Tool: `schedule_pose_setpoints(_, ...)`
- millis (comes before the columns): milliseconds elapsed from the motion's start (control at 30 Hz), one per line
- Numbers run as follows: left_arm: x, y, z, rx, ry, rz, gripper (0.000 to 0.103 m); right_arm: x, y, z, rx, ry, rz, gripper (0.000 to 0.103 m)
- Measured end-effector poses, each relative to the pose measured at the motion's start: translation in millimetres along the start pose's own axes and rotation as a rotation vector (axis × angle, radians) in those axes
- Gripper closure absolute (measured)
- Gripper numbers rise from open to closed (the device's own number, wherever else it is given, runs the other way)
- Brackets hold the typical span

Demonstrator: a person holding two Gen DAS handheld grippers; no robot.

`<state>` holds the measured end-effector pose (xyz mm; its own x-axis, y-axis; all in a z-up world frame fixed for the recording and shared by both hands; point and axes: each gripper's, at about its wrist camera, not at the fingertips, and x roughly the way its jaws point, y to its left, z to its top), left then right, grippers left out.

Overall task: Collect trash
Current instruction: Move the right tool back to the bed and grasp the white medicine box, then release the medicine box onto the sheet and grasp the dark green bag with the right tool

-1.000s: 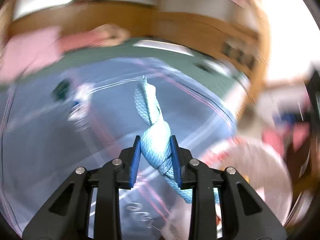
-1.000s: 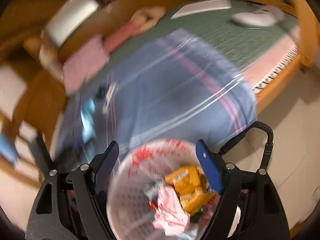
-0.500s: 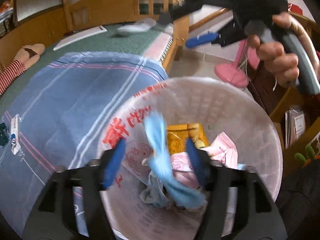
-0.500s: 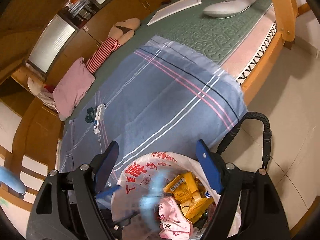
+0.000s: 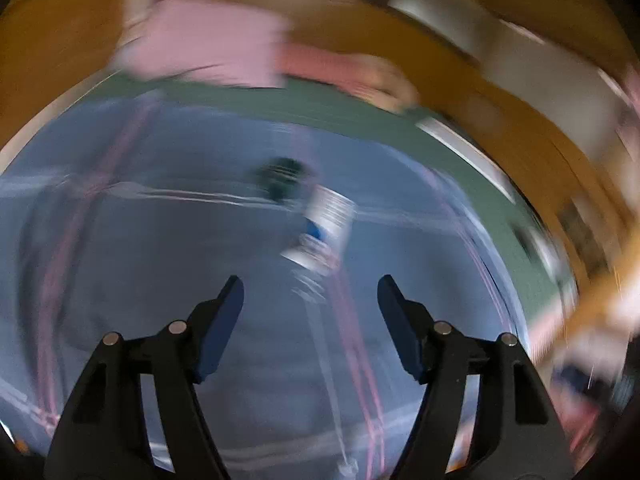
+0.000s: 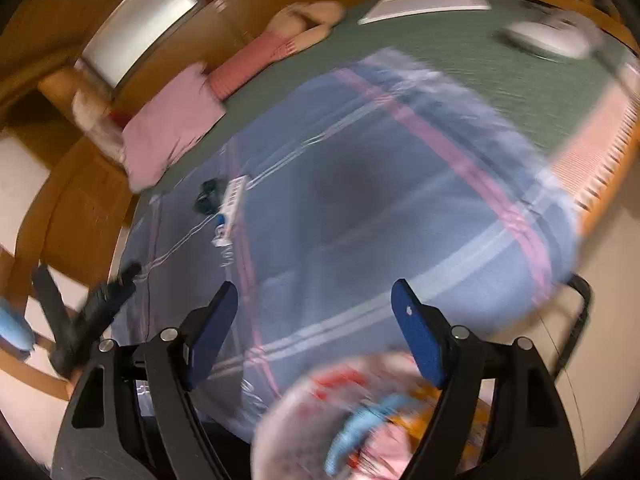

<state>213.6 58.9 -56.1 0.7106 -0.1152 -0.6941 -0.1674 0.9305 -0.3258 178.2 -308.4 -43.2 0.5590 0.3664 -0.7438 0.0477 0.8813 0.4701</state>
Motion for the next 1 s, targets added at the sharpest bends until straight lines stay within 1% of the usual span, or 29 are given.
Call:
schedule_pose_setpoints(67, 12.8, 26.2, 18.9, -0.109, -0.036, 0.114, 0.032, 24.5, 20.4, 14.4, -0.03, 0.021, 0.016, 0.025)
schedule_pose_setpoints(100, 18.8, 35.9, 20.6, -0.142, -0.052, 0.147, 0.03, 45.3, 38.1, 26.5, -0.071, 0.031, 0.016, 0.025)
schedule_pose_setpoints(133, 26.5, 51.2, 18.4, -0.182, -0.062, 0.187, 0.03, 57.9, 49.3, 33.6, -0.1, 0.034, 0.007, 0.025)
schedule_pose_setpoints(167, 37.9, 64.9, 14.6, -0.236, -0.016, 0.248, 0.03, 78.2, 65.5, 43.2, -0.144, 0.039, -0.009, 0.025)
schedule_pose_setpoints(200, 48.7, 81.8, 10.3, -0.32, 0.056, 0.29, 0.03, 92.7, 75.9, 48.3, -0.171, 0.048, -0.017, 0.025)
schedule_pose_setpoints(233, 54.1, 91.7, 9.3, -0.386, 0.068, 0.268, 0.03, 117.7, 90.7, 56.7, -0.2, 0.073, -0.023, 0.025)
schedule_pose_setpoints(267, 55.1, 98.9, 7.8, -0.42, 0.065, 0.263, 0.029, 137.8, 102.4, 62.8, -0.212, 0.097, -0.023, 0.025)
schedule_pose_setpoints(300, 54.9, 104.0, 7.6, -0.43, 0.056, 0.281, 0.026, 160.8, 114.4, 68.8, -0.222, 0.122, -0.026, 0.025)
schedule_pose_setpoints(367, 51.6, 109.7, 7.4, -0.419, 0.02, 0.351, 0.019, 209.8, 137.0, 81.4, -0.252, 0.162, -0.053, 0.025)
schedule_pose_setpoints(400, 51.3, 116.0, 7.5, -0.424, 0.012, 0.371, 0.018, 232.5, 145.9, 85.2, -0.272, 0.173, -0.085, 0.025)
schedule_pose_setpoints(433, 52.6, 119.2, 7.2, -0.431, 0.013, 0.376, 0.018, 258.5, 153.0, 89.3, -0.283, 0.188, -0.124, 0.025)
schedule_pose_setpoints(500, 56.2, 129.7, 3.1, -0.454, 0.036, 0.387, 0.018, 298.0, 157.9, 92.9, -0.275, 0.211, -0.168, 0.025)
schedule_pose_setpoints(533, 59.1, 136.8, 1.9, -0.47, 0.052, 0.391, 0.018, 307.5, 159.1, 91.8, -0.273, 0.215, -0.168, 0.025)
schedule_pose_setpoints(567, 58.4, 147.0, 0.3, -0.49, 0.061, 0.39, 0.018, 317.0, 161.2, 89.6, -0.279, 0.218, -0.159, 0.03)
schedule_pose_setpoints(600, 57.6, 152.1, -1.0, -0.514, 0.062, 0.39, 0.018, 321.6, 164.1, 86.0, -0.292, 0.215, -0.152, 0.044)
schedule_pose_setpoints(633, 54.4, 157.1, -2.4, -0.532, 0.055, 0.391, 0.018, 322.6, 167.7, 83.4, -0.309, 0.21, -0.161, 0.049)
schedule_pose_setpoints(667, 53.1, 160.3, -4.3, -0.542, 0.046, 0.392, 0.018, 320.8, 172.5, 78.0, -0.337, 0.211, -0.146, 0.06)
schedule_pose_setpoints(700, 50.9, 161.2, -4.5, -0.55, 0.036, 0.392, 0.018, 320.2, 175.1, 74.2, -0.349, 0.231, -0.118, 0.061)
schedule_pose_setpoints(800, 44.0, 160.1, -1.6, -0.548, 0.002, 0.382, 0.018, 311.0, 189.8, 49.3, -0.394, 0.36, 0.009, 0.061)
schedule_pose_setpoints(833, 41.5, 159.2, -1.1, -0.541, -0.008, 0.383, 0.018, 308.4, 198.2, 36.3, -0.443, 0.45, 0.092, 0.061)
schedule_pose_setpoints(867, 39.1, 159.0, -1.2, -0.538, -0.015, 0.385, 0.018, 306.8, 205.7, 26.1, -0.491, 0.528, 0.15, 0.061)
schedule_pose_setpoints(900, 37.5, 159.4, -1.2, -0.541, -0.016, 0.385, 0.018, 301.8, 212.6, 17.8, -0.542, 0.568, 0.167, 0.059)
schedule_pose_setpoints(933, 36.1, 160.5, -2.2, -0.55, -0.015, 0.383, 0.018, 292.3, 217.7, 17.2, -0.584, 0.534, 0.139, 0.054)
schedule_pose_setpoints(1000, 38.3, 163.5, -3.7, -0.568, -0.001, 0.377, 0.017, 279.9, 222.7, 33.4, -0.588, 0.424, 0.108, 0.016)
